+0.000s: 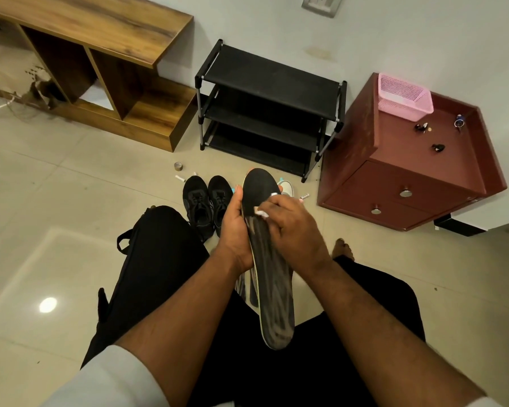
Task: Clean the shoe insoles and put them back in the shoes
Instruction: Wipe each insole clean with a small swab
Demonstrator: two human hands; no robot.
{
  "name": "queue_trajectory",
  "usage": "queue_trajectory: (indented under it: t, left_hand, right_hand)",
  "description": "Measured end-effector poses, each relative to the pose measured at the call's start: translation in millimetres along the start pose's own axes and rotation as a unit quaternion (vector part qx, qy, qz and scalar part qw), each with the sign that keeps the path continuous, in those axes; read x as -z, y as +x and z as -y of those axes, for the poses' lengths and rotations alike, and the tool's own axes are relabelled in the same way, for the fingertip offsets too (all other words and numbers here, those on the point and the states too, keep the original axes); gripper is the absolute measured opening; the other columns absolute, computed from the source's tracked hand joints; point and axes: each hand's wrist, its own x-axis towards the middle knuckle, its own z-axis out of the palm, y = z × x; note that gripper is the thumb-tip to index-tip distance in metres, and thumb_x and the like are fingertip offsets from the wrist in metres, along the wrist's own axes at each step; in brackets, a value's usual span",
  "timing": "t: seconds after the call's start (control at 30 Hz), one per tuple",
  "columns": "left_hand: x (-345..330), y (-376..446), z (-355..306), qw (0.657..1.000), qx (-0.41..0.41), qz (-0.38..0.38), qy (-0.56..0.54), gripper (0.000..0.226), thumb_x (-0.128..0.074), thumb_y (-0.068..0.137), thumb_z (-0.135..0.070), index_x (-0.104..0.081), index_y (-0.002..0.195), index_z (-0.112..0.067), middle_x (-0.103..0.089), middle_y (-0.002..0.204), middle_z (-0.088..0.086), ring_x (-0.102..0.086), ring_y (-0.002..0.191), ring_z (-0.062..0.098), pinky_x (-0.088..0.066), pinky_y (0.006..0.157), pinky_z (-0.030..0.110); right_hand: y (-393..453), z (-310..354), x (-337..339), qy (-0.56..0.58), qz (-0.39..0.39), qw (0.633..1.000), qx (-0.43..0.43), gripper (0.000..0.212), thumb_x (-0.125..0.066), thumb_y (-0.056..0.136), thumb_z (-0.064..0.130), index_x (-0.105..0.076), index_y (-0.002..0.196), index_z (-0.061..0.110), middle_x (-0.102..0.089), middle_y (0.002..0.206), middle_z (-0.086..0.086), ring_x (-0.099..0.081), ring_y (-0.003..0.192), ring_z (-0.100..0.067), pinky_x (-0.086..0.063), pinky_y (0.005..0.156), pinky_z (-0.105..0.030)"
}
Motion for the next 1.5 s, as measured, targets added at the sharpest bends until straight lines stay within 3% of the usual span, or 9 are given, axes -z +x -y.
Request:
queue_trajectory:
  t: [0.13, 0.27, 0.53, 0.67, 0.83, 0.97, 1.1, 1.27, 1.5]
  left_hand:
    - [-0.5, 1.0, 0.1, 1.0, 0.011, -0.009, 0.004, 0.073, -0.036, 0.092, -0.068, -0.074, 0.108, -0.007, -0.072, 0.109, 0.016, -0.07, 0.096, 0.027, -0.051, 0.089, 0.041]
    - [2.3, 3.7, 0.1, 1.0, 0.0, -0.015, 0.008, 0.072, -0.039, 0.092, -0.067, -0.08, 0.091, -0.007, -0.073, 0.101, 0.014, -0.07, 0.097, 0.025, -0.051, 0.094, 0.038]
    - [1.0, 2.8, 0.9, 1.0, 0.013, -0.002, -0.009, 0.071, -0.038, 0.093, -0.065, -0.073, 0.109, -0.006, -0.07, 0.111, 0.017, -0.068, 0.097, 0.027, -0.052, 0.09, 0.041]
    - [3.5, 5.0, -1.2, 1.0, 0.021, -0.014, -0.012, 0.072, -0.043, 0.091, -0.066, -0.073, 0.111, -0.003, -0.068, 0.112, 0.017, -0.066, 0.102, 0.028, -0.049, 0.098, 0.04]
    - [5.4, 4.4, -2.1, 1.0, 0.023, -0.015, -0.009, 0.076, -0.05, 0.088, -0.067, -0.063, 0.128, -0.005, -0.064, 0.125, 0.017, -0.061, 0.119, 0.029, -0.044, 0.108, 0.042]
    - [7.2, 1.4, 1.9, 0.999, 0.032, -0.008, -0.022, 0.071, -0.047, 0.09, -0.065, -0.07, 0.118, -0.004, -0.067, 0.121, 0.018, -0.065, 0.114, 0.029, -0.044, 0.106, 0.04]
    - [14.5, 5.7, -1.8, 1.0, 0.023, -0.001, -0.01, 0.067, -0.047, 0.089, -0.064, -0.078, 0.095, -0.005, -0.072, 0.099, 0.016, -0.069, 0.093, 0.027, -0.05, 0.094, 0.039]
    - [11.7, 10.2, 0.2, 0.998, 0.053, 0.008, -0.017, 0.072, -0.052, 0.089, -0.064, -0.065, 0.124, -0.003, -0.064, 0.114, 0.017, -0.061, 0.111, 0.029, -0.044, 0.108, 0.042]
    - [11.7, 7.5, 7.2, 0.996, 0.055, 0.01, -0.076, 0.061, -0.053, 0.092, -0.056, -0.066, 0.124, -0.006, -0.065, 0.123, 0.015, -0.061, 0.117, 0.028, -0.044, 0.105, 0.038]
  right_hand:
    - [-0.4, -19.1, 1.8, -0.037, -0.016, 0.997, -0.064, 0.019, -0.057, 0.088, 0.007, -0.069, 0.102, 0.001, -0.065, 0.095, -0.014, -0.061, 0.089, -0.026, -0.055, 0.079, -0.039]
    - [-2.3, 17.1, 0.1, -0.005, -0.002, 1.0, 0.017, 0.034, -0.04, 0.088, 0.015, -0.069, 0.1, 0.004, -0.064, 0.094, -0.009, -0.057, 0.088, -0.018, -0.046, 0.08, -0.024]
    - [-4.4, -19.8, 7.5, -0.042, 0.011, 0.998, -0.052, 0.025, -0.051, 0.089, 0.014, -0.069, 0.102, 0.002, -0.065, 0.093, -0.013, -0.06, 0.087, -0.025, -0.055, 0.077, -0.039]
    - [-15.2, 4.1, 3.0, 0.006, 0.032, 0.999, 0.02, 0.035, -0.039, 0.089, 0.02, -0.069, 0.1, 0.005, -0.064, 0.093, -0.009, -0.057, 0.087, -0.018, -0.044, 0.078, -0.023]
    - [-1.7, 10.3, -1.8, 0.028, 0.013, 0.998, 0.046, 0.032, -0.04, 0.09, 0.015, -0.068, 0.102, 0.004, -0.063, 0.095, -0.011, -0.057, 0.088, -0.021, -0.047, 0.079, -0.029]
    - [14.8, 6.5, -0.5, 0.006, 0.023, 0.999, 0.041, 0.035, -0.037, 0.092, 0.019, -0.068, 0.102, 0.006, -0.063, 0.095, -0.009, -0.057, 0.087, -0.019, -0.05, 0.077, -0.035]
    - [-12.7, 7.3, -4.2, 0.014, 0.066, 0.994, 0.082, 0.03, -0.042, 0.09, 0.018, -0.068, 0.102, 0.007, -0.062, 0.094, -0.009, -0.056, 0.086, -0.02, -0.043, 0.077, -0.025]
    - [-17.6, -0.2, -0.3, 0.005, 0.049, 0.992, 0.116, 0.026, -0.046, 0.09, 0.014, -0.068, 0.101, 0.005, -0.063, 0.095, -0.01, -0.057, 0.087, -0.021, -0.045, 0.078, -0.027]
    - [21.5, 10.3, 2.1, -0.014, 0.011, 0.995, 0.101, 0.03, -0.041, 0.091, 0.014, -0.068, 0.097, 0.003, -0.063, 0.089, -0.012, -0.057, 0.082, -0.022, -0.05, 0.071, -0.035]
